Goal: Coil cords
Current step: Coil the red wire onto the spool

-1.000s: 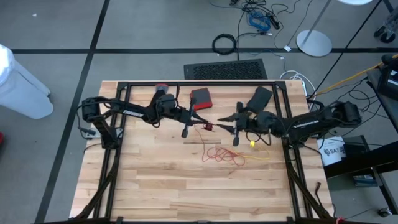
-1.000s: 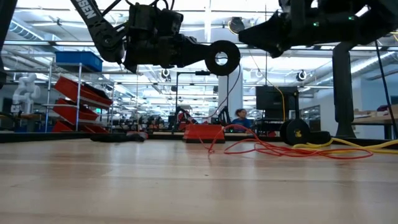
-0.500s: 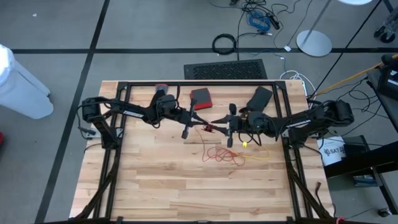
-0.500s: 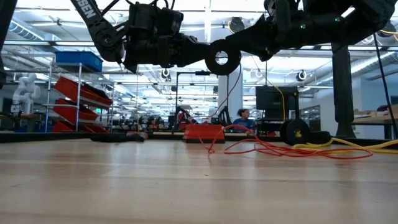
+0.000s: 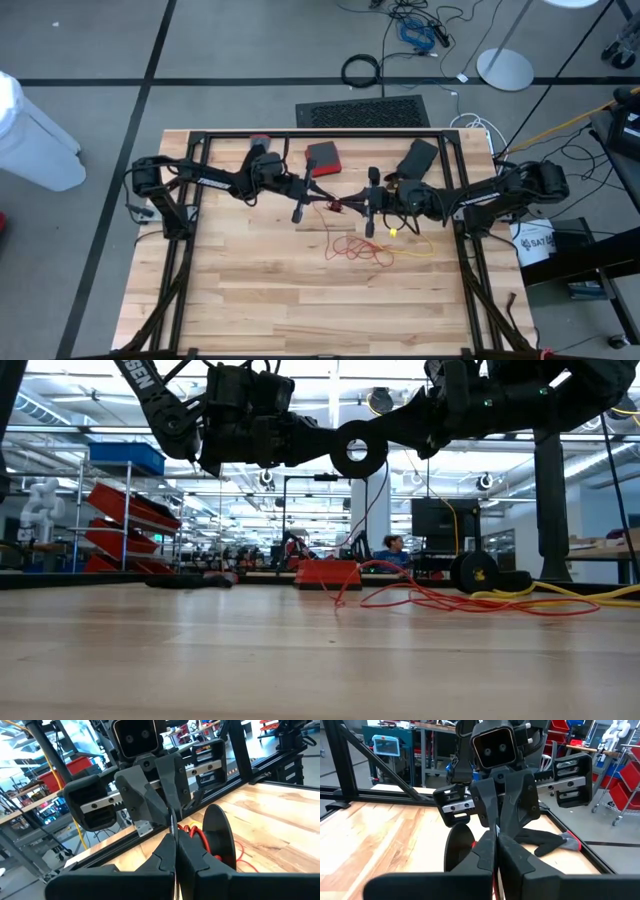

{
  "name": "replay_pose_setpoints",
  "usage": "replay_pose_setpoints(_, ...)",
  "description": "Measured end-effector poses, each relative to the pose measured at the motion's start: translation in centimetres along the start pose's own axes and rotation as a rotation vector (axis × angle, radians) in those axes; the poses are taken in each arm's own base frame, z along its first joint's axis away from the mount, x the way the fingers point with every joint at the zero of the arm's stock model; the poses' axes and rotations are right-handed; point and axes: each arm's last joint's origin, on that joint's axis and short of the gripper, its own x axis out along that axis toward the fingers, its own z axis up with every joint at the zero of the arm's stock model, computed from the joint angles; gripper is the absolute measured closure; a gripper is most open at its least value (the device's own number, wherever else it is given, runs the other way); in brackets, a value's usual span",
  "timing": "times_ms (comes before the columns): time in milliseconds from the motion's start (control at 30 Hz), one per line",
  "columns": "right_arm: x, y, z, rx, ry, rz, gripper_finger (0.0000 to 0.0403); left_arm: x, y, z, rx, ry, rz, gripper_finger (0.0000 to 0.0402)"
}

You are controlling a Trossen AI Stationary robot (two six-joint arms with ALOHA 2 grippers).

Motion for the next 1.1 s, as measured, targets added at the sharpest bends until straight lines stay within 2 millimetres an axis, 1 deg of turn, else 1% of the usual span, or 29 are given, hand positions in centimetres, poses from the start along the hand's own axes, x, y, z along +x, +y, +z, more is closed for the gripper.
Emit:
replay_pose_setpoints(167, 0.0, 0.0, 0.0, 0.002, -0.001, 0.003, 0.0393, 0.2, -0.3, 0.1, 0.004, -0.005, -0.009, 0.0401)
replay_pose_setpoints(567, 0.0, -0.1, 0.0, 0.0, 0.002, -0.027, 0.0402, 0.2, -0.3, 0.2, 0.004, -0.005, -0.009, 0.0399)
replay_pose_setpoints(800, 0.0, -0.4, -0.1, -0.049, 0.023, -0.107, 0.0402, 0.1, 0.2, -0.1, -0.063, 0.035, 0.08, 0.0363)
replay_pose_setpoints(900, 0.0, -0.5, -0.1, -0.089, 0.032, -0.154, 0.0402, -0.3, 0.8, -0.4, -0.125, 0.045, 0.119, 0.0342)
replay_pose_setpoints(1100, -0.1, -0.6, 0.1, -0.142, 0.018, -0.185, 0.0402, -1.5, 2.2, -0.9, -0.252, 0.055, 0.182, 0.0306)
